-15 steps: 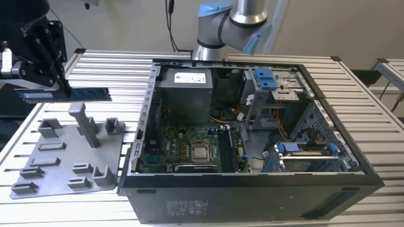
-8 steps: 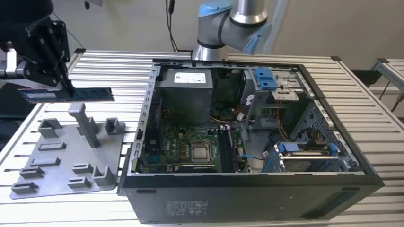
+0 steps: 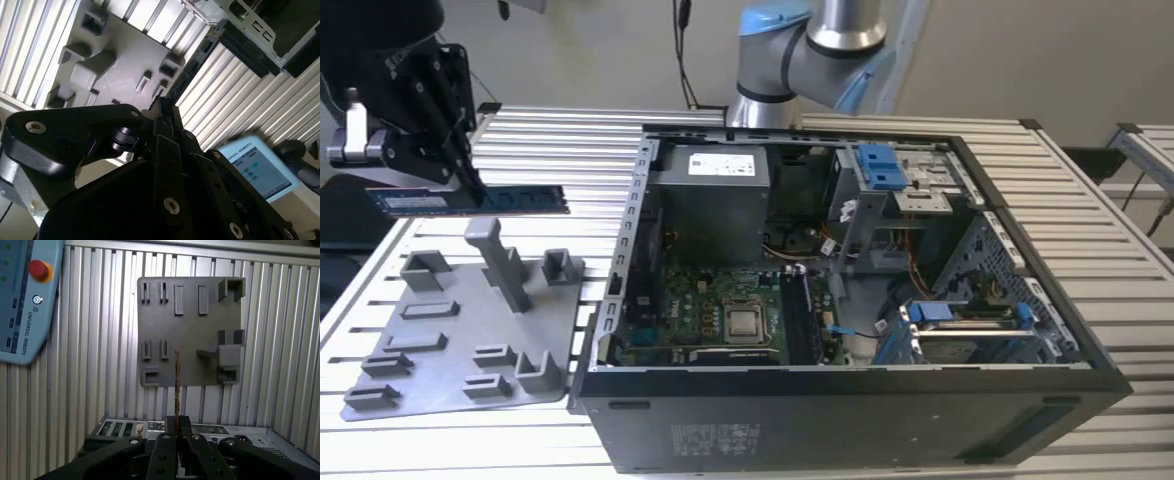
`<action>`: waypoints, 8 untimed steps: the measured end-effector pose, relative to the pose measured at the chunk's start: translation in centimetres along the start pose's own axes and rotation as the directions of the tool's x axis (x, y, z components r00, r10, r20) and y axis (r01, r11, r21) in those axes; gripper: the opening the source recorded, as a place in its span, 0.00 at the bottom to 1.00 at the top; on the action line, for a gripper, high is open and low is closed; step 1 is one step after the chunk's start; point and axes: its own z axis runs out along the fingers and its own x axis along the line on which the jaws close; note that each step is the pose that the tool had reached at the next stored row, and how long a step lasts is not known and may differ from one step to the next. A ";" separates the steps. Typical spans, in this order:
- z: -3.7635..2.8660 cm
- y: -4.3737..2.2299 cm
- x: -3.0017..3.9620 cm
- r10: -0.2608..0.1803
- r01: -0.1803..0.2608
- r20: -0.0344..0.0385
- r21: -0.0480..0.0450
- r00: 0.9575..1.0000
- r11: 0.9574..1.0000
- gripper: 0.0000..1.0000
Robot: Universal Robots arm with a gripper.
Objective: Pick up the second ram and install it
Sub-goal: 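Pick up the second ram and move it above second insertion slot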
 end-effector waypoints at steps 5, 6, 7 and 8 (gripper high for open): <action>0.01 -0.83 0.04 0.000 0.000 0.000 0.000 1.000 1.000 0.14; 0.01 -1.05 0.05 0.000 0.000 0.000 0.000 1.000 1.000 0.14; 0.02 -1.29 0.06 0.000 0.000 0.000 0.000 1.000 1.000 0.14; 0.02 -1.54 0.07 0.000 0.000 0.000 0.000 1.000 1.000 0.14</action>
